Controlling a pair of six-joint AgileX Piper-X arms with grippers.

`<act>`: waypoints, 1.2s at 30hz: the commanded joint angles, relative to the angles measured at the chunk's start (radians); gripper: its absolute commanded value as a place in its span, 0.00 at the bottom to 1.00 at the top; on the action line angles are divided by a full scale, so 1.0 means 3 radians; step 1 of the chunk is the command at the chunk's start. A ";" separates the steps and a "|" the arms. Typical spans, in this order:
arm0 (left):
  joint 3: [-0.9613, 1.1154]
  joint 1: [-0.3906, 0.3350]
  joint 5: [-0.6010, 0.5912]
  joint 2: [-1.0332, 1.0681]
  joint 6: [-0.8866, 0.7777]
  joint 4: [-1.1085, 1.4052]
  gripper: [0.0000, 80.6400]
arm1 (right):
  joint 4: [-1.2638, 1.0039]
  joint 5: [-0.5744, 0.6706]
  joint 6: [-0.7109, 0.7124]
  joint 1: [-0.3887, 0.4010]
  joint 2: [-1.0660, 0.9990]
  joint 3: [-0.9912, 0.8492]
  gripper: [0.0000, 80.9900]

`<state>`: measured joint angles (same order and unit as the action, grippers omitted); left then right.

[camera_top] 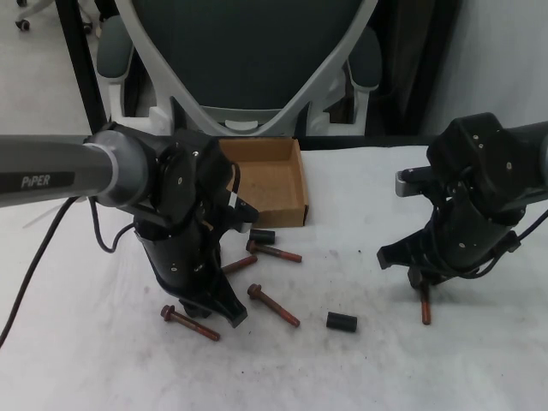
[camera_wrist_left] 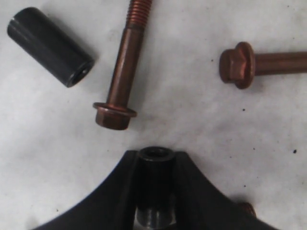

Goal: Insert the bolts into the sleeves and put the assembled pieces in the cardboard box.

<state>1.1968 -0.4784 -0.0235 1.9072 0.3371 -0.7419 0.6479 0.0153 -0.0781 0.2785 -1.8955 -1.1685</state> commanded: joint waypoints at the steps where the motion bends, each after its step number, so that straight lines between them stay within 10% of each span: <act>1: -0.0004 0.0012 -0.0028 0.0070 -0.0059 -0.0040 0.01 | 0.0102 0.0344 0.0031 0.0025 -0.0086 0.0016 0.30; 5: -0.0004 0.0012 -0.0028 0.0043 0.0013 -0.0039 0.01 | 0.0139 0.0263 -0.0182 0.0025 -0.0086 0.0016 0.61; 11: -0.0020 0.0012 -0.0048 -0.0185 0.0082 0.0093 0.01 | 0.0213 0.0243 -0.0169 0.0025 -0.0079 0.0042 0.46; 36: -0.1809 -0.0010 -0.0482 -0.1973 -0.0637 0.2334 0.01 | -0.0457 0.0241 -0.0676 0.0043 0.0367 0.0568 0.36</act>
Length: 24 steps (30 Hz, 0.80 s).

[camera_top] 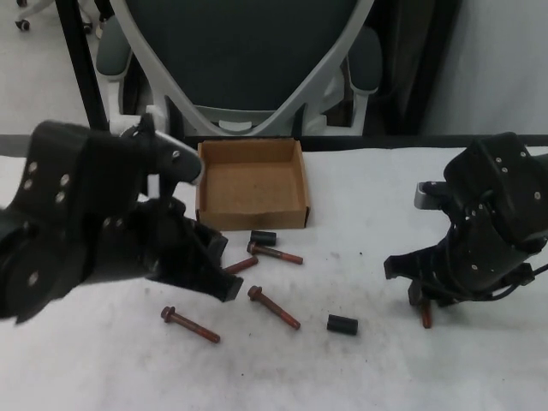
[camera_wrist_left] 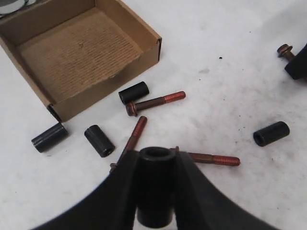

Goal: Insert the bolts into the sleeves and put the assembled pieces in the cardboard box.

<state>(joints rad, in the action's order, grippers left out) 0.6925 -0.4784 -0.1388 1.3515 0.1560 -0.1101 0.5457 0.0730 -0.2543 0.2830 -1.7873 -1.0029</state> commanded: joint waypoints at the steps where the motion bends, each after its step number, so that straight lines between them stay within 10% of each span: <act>1: -0.0171 -0.0010 -0.0139 -0.0134 -0.0048 0.0293 0.01 | -0.0143 0.0048 -0.0099 0.0033 0.0006 0.0015 0.31; 5: -0.0342 -0.0054 -0.0165 -0.0161 -0.0073 0.0596 0.01 | -0.0216 0.0075 -0.0017 0.0064 0.0006 0.0015 0.00; 24: -0.1504 -0.0245 -0.0156 -0.0281 -0.0295 0.2645 0.01 | -0.1264 0.0115 0.0250 0.0125 0.0793 0.0923 0.00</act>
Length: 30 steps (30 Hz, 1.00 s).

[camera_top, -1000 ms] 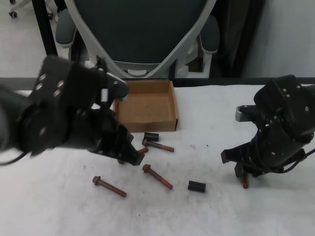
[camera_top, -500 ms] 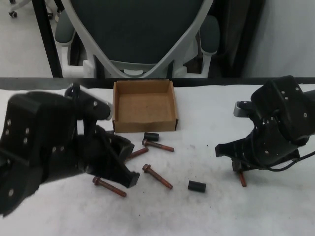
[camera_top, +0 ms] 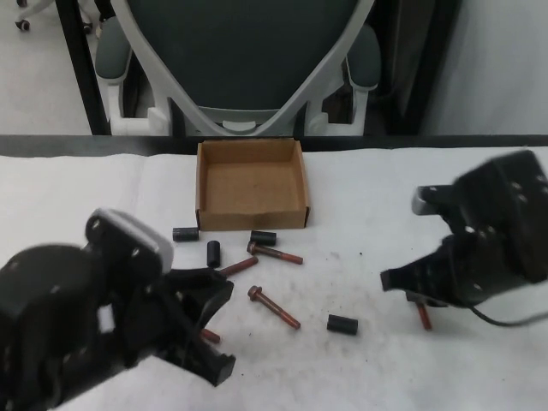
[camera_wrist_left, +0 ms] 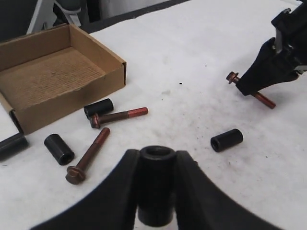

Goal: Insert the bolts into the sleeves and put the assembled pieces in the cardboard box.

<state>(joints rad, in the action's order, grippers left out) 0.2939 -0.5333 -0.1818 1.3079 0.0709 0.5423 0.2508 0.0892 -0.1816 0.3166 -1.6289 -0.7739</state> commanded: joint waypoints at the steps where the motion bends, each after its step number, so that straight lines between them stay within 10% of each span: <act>1: -0.0229 -0.0081 -0.0021 -0.0157 -0.0011 0.0572 0.01 | -0.0385 0.0109 -0.0011 0.0013 0.0408 0.0277 0.00; 16: -0.0598 -0.0701 -0.0335 -0.0281 0.0245 0.1453 0.01 | -0.1763 0.0216 -0.0247 0.1008 0.2647 0.1561 0.00; 30: -0.0598 -0.0704 -0.0350 -0.0281 0.0512 0.1561 0.01 | -0.2834 0.0145 0.0236 0.1665 0.2494 0.1759 0.00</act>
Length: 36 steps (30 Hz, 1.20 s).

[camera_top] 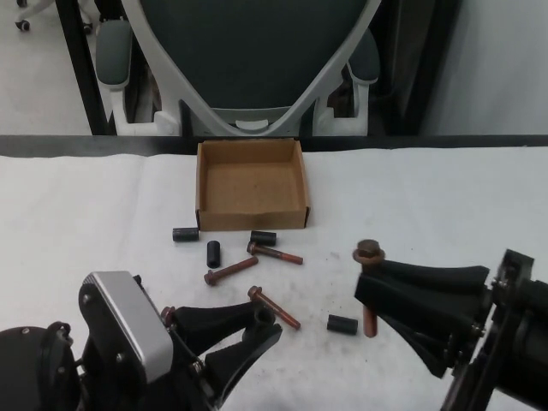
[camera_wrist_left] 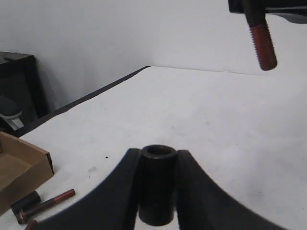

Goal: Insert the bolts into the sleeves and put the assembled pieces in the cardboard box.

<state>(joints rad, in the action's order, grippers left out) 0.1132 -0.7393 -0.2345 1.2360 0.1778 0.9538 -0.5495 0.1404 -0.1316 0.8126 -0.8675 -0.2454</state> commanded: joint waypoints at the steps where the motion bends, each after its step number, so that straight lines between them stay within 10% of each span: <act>1: 0.0005 -0.0017 -0.0175 -0.0042 0.0146 0.0190 0.01 | -0.0273 -0.0020 0.0070 0.0012 -0.0131 -0.0008 0.00; 36: 0.0005 -0.0017 -0.0501 -0.0042 -0.0593 0.0261 0.01 | -0.1060 0.0518 0.0186 0.0111 -0.1207 -0.0347 0.00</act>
<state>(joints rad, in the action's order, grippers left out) 0.1132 -0.7393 -0.3764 1.2360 0.0000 0.9953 -0.8522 0.2837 -0.0719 0.8350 -1.2322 -0.3361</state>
